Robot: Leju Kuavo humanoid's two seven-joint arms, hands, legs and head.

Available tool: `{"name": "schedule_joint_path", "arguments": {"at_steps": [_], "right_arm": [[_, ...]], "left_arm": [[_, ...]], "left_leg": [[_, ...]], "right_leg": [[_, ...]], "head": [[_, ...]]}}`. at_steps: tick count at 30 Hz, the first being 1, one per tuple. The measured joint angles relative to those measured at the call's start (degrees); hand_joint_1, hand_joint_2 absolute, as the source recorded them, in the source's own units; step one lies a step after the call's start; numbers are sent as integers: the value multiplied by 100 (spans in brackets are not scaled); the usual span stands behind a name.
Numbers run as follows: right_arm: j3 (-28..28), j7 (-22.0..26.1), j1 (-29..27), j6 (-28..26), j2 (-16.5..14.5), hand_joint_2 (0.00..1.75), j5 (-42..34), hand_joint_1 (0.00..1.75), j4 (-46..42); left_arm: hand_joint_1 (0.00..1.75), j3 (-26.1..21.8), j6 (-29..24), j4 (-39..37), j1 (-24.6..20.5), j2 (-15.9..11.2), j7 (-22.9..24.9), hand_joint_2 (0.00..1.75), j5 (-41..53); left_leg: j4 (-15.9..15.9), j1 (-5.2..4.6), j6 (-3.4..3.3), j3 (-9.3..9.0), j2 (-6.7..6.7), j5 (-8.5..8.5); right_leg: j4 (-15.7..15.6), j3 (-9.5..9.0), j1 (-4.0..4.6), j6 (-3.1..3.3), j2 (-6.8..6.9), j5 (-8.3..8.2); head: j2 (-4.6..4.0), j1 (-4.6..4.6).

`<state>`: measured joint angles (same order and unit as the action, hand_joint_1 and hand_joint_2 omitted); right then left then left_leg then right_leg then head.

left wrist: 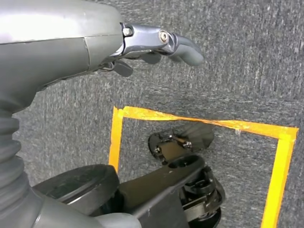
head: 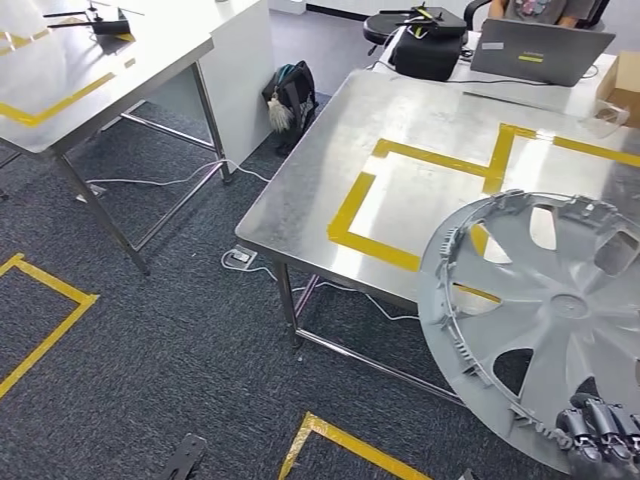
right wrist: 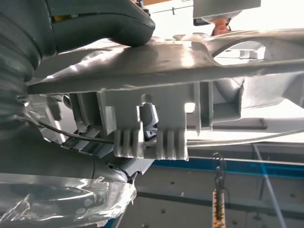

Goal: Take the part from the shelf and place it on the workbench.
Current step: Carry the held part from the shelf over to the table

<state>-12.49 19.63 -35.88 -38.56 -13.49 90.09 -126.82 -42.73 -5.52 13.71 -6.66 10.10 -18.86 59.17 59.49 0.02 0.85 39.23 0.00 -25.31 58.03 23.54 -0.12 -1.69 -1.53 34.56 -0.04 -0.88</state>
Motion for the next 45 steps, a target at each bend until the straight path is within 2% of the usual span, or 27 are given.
{"name": "schedule_joint_path", "arguments": {"at_steps": [2,4,5,7,9,10,13,14,15,16,18,21,23,24,26,28,30,31,32,34,36,37,38,39,40,43,45], "right_arm": [[3,-46,-7,0,0,175,-2,175,1],[8,-67,-4,0,0,175,-5,175,4],[10,-71,-3,0,0,175,-6,175,5],[12,-77,-10,0,0,175,-7,175,5],[13,-77,-18,0,0,175,-7,175,5],[14,-76,-19,0,0,175,-7,175,5],[15,-74,-9,0,0,175,-5,175,5],[15,-73,-6,0,0,175,-5,175,2],[14,-71,-5,0,0,175,-4,175,-1],[13,-66,-6,0,0,175,-2,175,-5],[11,-59,-12,0,0,175,1,175,-10],[13,-64,9,0,0,175,1,175,-12],[9,-76,6,0,0,175,0,175,-12],[9,-81,1,0,0,175,0,175,-12],[8,-93,-7,0,0,175,0,175,-12],[9,-125,-5,0,0,175,-1,175,-12],[17,-209,-12,0,0,175,-1,175,-12],[27,-279,-31,0,0,175,-1,175,-12],[38,-359,-54,0,3,175,-4,175,-11],[71,-510,-96,0,24,175,-44,175,-7],[126,-649,-109,0,79,175,-82,175,10],[157,-719,-117,0,116,175,-77,175,26],[183,-789,-135,0,161,175,-58,175,44],[202,-844,-158,0,204,175,-39,175,67],[216,-882,-180,0,240,175,-25,175,91],[257,-931,-215,0,310,175,-9,175,143],[284,-938,-220,0,331,175,-6,175,161]], "left_arm": [[0,1,-6,-1,-3,5,-7,175,-5],[0,2,-11,-1,2,4,-12,175,-11],[0,2,-12,-1,3,2,-13,175,-15],[0,2,-12,-1,-2,2,-14,175,-20],[0,2,-11,-1,0,3,-11,175,-28],[0,2,-10,-1,1,4,-8,175,-34],[0,2,-8,-1,10,7,-2,175,-46],[0,2,-8,-1,15,7,-4,175,-47],[0,2,-10,-1,16,8,-7,175,-47],[0,4,-13,-1,13,10,-10,175,-47],[0,8,-20,-1,-9,19,-14,175,-46],[0,11,-25,-1,-17,21,-16,175,-45],[0,11,-28,-1,8,21,-16,175,-44],[0,12,-30,-1,17,21,-16,175,-44],[0,13,-34,-1,19,21,-16,175,-44],[0,13,-42,-1,18,16,-16,175,-44],[0,13,-49,-1,17,10,-16,175,-45],[0,14,-54,-1,10,9,-16,175,-46],[0,14,-59,-1,2,12,-16,175,-47],[0,16,-66,-1,-17,20,-18,175,-57],[0,16,-62,-1,-8,19,-20,175,-72],[0,16,-58,-1,5,14,-19,175,-76],[0,15,-50,-1,15,7,-19,175,-79],[0,15,-40,-1,20,2,-18,175,-79],[0,15,-29,-1,19,-1,-19,175,-78],[0,15,-10,-1,10,-3,-20,175,-78],[0,15,-9,-1,3,-8,-20,175,-78]], "left_leg": [[-85,19,-44,-158,26,91],[-107,23,-109,-343,81,173],[-104,16,-141,-413,105,141],[-107,-2,-182,-547,146,23],[-107,-19,-200,-710,182,-108],[-107,-27,-204,-799,207,-174],[-102,-55,-168,-1001,306,-380],[-99,-59,-135,-1053,349,-427],[-78,-58,-92,-1100,383,-443],[-55,-51,-52,-1121,415,-437],[127,-30,14,-1065,320,-434],[898,0,96,-569,78,-778],[1301,9,124,-210,48,-1007],[1280,11,127,-132,38,-960],[735,15,118,-216,-57,-456],[93,26,82,-382,-295,-51],[-131,23,15,-440,-420,1],[-154,20,-22,-457,-387,3],[-179,25,-54,-484,-342,50],[-234,38,-122,-551,-256,56],[-249,27,-178,-605,-163,18],[-248,18,-194,-628,-115,-8],[-247,12,-200,-654,-75,-35],[-247,10,-199,-684,-48,-63],[-246,10,-190,-725,-32,-93],[-238,-11,-129,-855,-10,-199],[-240,-33,-82,-888,-6,-233]], "right_leg": [[105,-68,4,-58,13,-99],[682,242,3,-98,70,-144],[1069,491,7,-113,97,-61],[1554,988,17,-122,111,414],[1448,1238,23,-106,119,799],[1211,1274,30,-85,145,727],[441,1215,66,21,419,-387],[334,1189,76,44,471,-668],[291,1179,79,53,456,-780],[277,1142,76,66,385,-798],[211,1071,42,114,246,-833],[155,1018,-9,154,52,-838],[152,1003,-27,157,-102,-809],[152,983,-36,152,-180,-790],[149,920,-57,122,-330,-745],[160,886,-72,68,-464,-704],[153,924,-89,-8,-577,-676],[133,946,-97,-51,-625,-663],[130,949,-98,-89,-615,-644],[341,1029,-74,-137,-363,-492],[1011,1361,-55,-160,-22,-154],[1387,1569,-56,-171,60,-7],[1641,1721,-57,-180,96,49],[1684,1770,-58,-187,108,-17],[1482,1692,-60,-189,115,-198],[385,1155,-59,-169,159,-758],[154,1020,-45,-117,162,-799]], "head": [[0,-26],[0,-53],[-1,-68],[-1,-70],[-1,-75],[-1,-77],[-1,-68],[-1,-61],[-1,-60],[-1,-60],[-1,-57],[-1,-36],[-1,-38],[-1,-37],[-1,-38],[-1,-34],[-1,-26],[-1,-26],[-1,-26],[-1,-61],[-1,-93],[-1,-96],[-1,-93],[-1,-96],[-1,-96],[-1,-96],[-1,-88]]}}
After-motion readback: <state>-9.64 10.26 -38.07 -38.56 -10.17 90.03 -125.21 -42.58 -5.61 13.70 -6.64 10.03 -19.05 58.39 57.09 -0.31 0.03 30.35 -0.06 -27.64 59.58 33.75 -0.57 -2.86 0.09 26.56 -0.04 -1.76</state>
